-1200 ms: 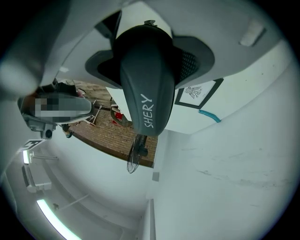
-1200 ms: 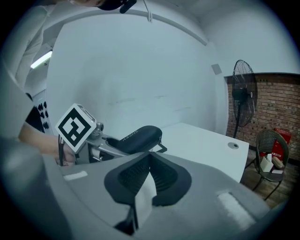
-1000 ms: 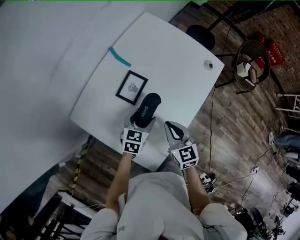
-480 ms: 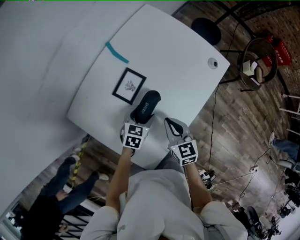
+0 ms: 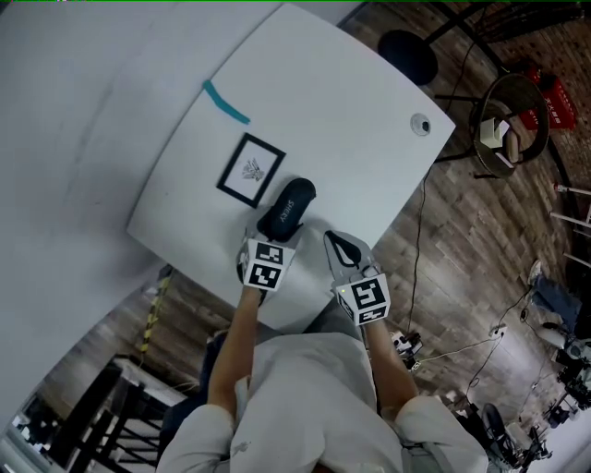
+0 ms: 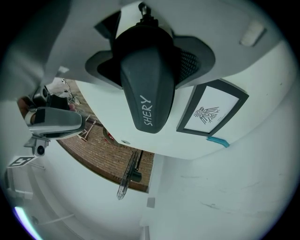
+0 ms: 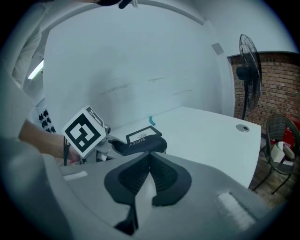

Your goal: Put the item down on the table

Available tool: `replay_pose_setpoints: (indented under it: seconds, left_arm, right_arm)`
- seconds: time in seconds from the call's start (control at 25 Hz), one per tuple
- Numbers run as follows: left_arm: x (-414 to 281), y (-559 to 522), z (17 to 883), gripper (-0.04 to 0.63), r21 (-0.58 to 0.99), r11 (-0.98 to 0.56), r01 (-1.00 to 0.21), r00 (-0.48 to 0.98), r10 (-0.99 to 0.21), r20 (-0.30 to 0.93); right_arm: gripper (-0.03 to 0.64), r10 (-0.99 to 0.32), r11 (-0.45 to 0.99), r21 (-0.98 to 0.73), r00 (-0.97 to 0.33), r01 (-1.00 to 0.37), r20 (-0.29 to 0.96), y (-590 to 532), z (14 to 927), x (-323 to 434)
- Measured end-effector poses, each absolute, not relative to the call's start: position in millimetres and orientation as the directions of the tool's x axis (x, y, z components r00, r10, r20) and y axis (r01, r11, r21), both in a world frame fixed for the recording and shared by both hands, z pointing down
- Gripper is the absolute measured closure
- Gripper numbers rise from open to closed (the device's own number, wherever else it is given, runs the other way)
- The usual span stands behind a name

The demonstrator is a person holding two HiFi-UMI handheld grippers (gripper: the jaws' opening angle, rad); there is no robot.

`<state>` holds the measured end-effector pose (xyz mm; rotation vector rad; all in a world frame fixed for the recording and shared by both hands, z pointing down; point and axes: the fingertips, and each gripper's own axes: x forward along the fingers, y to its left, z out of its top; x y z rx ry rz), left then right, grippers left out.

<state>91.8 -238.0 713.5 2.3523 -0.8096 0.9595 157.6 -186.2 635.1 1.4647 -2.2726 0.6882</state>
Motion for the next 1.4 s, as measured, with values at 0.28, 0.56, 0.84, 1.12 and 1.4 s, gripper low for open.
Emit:
replay_pose_setpoints:
  seconds: [0.28,0.56,0.84,1.12,1.4]
  left_arm:
    - [94,-240,718,0.245,0.191,-0.725,-0.662,0.580,-0.334,0.743]
    - [96,-242,722,0.233,0.162,-0.734,-0.659,0.566,-0.343,0.749]
    - [95,-239,724,0.187,0.160,-0.739,-0.654,0.563,-0.334,0.756]
    - [86,-238,719,0.129,0.144,-0.728,-0.670,0.557,-0.366,0.745]
    - [70,-235,692,0.210,0.103,-0.717,-0.690,0.569,-0.448,0.689]
  right_arm:
    - [0.612,-0.750,0.342,-0.203,-0.397,-0.917,0.530,-187,635,159]
    - [0.612,-0.755,0.331,-0.199,-0.385,-0.922,0.530,-185,633,159]
    - [0.609,-0.767,0.321,-0.188,-0.372,-0.928,0.523,-179,628,159]
    - [0.609,-0.784,0.310,-0.170,-0.352,-0.936,0.511,-171,621,158]
    - [0.607,-0.805,0.303,-0.148,-0.336,-0.941,0.489,-165,610,158]
